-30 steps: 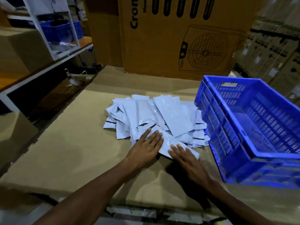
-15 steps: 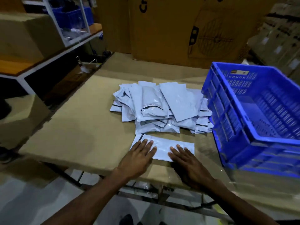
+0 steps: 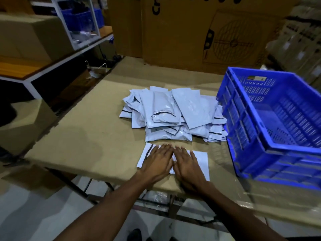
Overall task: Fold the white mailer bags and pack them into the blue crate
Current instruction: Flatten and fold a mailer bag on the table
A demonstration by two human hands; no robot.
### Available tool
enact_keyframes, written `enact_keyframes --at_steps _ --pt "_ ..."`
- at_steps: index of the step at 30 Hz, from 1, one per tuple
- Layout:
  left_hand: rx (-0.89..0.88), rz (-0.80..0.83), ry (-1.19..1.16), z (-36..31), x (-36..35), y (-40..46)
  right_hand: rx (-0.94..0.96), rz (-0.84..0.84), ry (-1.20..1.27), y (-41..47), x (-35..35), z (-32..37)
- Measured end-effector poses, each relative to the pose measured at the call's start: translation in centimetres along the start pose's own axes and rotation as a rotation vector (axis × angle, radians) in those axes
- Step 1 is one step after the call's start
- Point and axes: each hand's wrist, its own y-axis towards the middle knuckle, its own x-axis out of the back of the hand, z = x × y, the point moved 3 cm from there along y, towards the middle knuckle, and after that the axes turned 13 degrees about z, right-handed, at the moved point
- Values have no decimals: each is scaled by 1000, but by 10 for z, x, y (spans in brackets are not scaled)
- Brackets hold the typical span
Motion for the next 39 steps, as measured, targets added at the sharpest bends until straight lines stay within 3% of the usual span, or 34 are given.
enact_keyframes --at_steps 4,12,34,39 --pt "79 67 74 5 -15 -2 -58 37 -123 -1 -6 -4" --pt "105 154 47 7 -17 -3 -120 111 -102 -4 -5 -8" --pt "237 193 -1 48 -10 -28 -265 282 -25 -23 22 -35" --pt "272 202 4 44 -9 -30 -85 246 8 2 12 19"
